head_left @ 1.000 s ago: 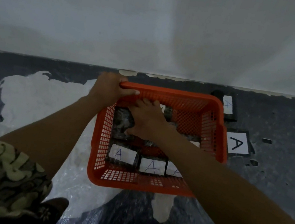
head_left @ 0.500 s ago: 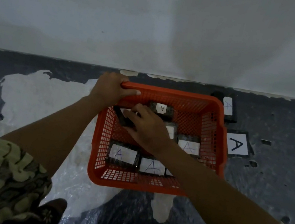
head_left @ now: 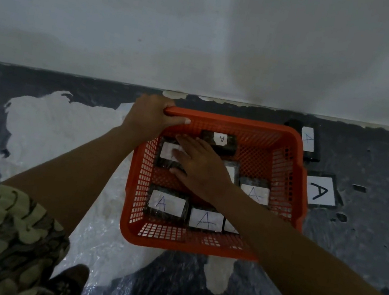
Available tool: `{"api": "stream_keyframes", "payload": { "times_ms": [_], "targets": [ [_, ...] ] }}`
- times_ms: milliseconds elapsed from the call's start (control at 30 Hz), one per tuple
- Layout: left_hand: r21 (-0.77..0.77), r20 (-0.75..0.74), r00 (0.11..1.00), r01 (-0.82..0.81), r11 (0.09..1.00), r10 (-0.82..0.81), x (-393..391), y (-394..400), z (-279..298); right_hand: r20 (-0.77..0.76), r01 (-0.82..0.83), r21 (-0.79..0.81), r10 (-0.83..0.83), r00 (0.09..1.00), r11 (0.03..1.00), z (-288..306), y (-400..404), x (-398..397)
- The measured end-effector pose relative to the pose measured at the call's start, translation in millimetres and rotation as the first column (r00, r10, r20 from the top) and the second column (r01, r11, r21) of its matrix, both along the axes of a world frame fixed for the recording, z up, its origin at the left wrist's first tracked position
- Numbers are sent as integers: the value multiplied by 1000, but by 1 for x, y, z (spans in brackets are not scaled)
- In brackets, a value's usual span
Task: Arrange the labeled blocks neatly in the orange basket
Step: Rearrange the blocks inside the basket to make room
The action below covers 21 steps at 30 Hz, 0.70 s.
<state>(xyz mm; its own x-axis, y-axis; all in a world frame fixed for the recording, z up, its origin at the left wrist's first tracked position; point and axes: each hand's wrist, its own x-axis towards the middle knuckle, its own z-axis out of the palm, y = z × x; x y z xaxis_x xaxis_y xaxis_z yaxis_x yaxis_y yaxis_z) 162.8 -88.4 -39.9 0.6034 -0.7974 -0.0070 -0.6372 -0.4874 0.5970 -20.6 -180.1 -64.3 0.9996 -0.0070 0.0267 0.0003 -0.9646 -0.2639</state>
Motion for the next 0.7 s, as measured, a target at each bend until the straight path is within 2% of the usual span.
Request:
{"api": "stream_keyframes", "payload": {
  "times_ms": [133, 367, 533, 633, 700],
  "targets": [
    [-1, 2, 1000, -1, 1000, 1, 1, 0, 0, 3, 12, -89, -12, 1000, 996, 1, -8, -10],
    [21, -8, 1000, -6, 1000, 6, 2, 0, -3, 44, 72, -67, -70, 997, 995, -4, -21, -16],
    [30, 8, 1000, -8, 1000, 8, 2, 0, -3, -20, 96, -145, -100, 995, 985, 0, -19, -12],
    [49, 5, 1000, -3, 999, 3, 2, -1, -2, 41, 76, -143, -71, 997, 987, 2, -21, -9],
    [58, 7, 1000, 1, 998, -2, 1, -1, -1, 117, 24, -75, -15, 993, 997, 0, -22, -8]
  ]
}}
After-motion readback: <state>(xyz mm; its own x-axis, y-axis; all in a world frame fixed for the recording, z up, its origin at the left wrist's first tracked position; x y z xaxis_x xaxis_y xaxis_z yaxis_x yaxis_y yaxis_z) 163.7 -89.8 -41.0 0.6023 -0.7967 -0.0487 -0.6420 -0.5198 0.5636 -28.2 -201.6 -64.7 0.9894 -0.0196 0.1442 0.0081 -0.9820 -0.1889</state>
